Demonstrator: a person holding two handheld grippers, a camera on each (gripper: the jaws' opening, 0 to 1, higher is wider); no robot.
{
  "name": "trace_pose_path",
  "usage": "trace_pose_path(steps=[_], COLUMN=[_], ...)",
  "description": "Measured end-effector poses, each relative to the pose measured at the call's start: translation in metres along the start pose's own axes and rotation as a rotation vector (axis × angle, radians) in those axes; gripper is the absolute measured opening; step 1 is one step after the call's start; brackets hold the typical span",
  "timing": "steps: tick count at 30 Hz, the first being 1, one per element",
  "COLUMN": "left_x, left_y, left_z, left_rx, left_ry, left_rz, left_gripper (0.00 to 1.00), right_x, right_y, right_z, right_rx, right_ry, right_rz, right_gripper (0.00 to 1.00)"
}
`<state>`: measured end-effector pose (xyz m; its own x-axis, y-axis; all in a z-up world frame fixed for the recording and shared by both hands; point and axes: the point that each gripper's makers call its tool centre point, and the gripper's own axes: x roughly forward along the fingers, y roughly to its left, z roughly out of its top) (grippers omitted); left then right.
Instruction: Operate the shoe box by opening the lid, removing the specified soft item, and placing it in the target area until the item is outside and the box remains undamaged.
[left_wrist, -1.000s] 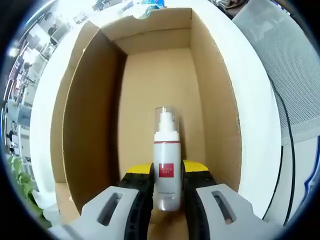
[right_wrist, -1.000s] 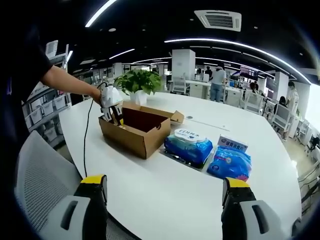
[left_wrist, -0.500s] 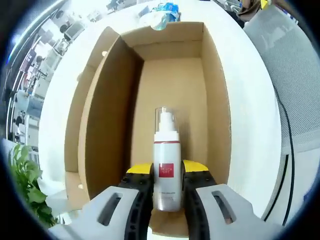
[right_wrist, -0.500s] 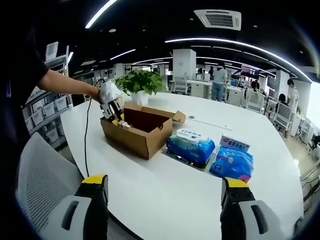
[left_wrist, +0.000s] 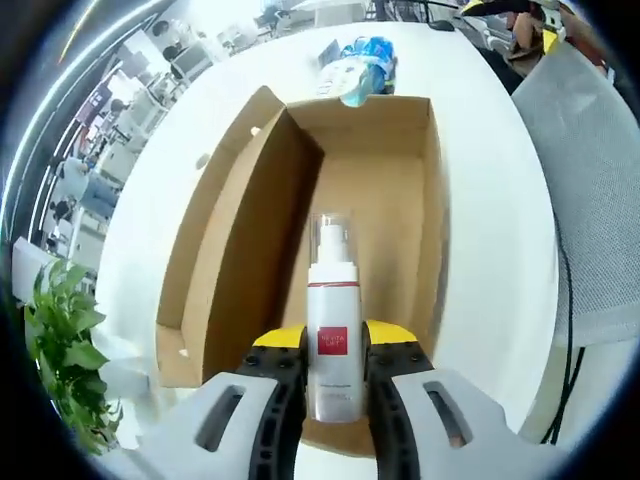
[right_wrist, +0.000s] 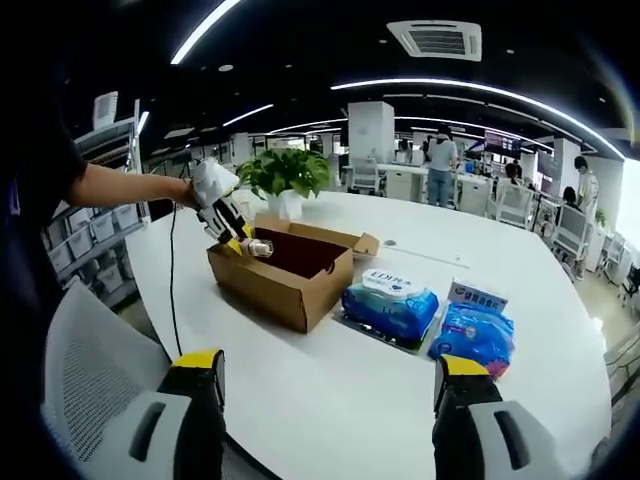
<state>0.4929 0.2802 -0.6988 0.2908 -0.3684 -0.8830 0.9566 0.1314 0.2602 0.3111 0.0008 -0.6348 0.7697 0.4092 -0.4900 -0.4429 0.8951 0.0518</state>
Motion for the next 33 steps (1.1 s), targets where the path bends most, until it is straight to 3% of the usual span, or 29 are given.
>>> trace_pose_path(steps=[10,20,26,33], left_x=[-0.026,-0.043,-0.042,-0.045], left_y=[-0.016,-0.037,-0.045,-0.06], left_z=[0.035,0.091,0.109,0.126], left_rx=[0.004,0.082,0.105,0.138], left_ry=[-0.069,-0.192,-0.228,-0.285], left_rz=[0.043,0.055,0.049,0.046], left_gripper=[0.19,0.19,0.19,0.19], right_x=[0.003,0.014,0.018,0.023], right_y=[0.01,0.025,0.033,0.038], right_z=[0.02,0.031,0.039,0.051], right_rx=[0.028,0.039,0.036,0.064], right_ry=[-0.028,-0.057,-0.07,-0.1], right_rz=[0.032,0.084,0.109,0.133], right_gripper=[0.79,0.74,0.7,0.6])
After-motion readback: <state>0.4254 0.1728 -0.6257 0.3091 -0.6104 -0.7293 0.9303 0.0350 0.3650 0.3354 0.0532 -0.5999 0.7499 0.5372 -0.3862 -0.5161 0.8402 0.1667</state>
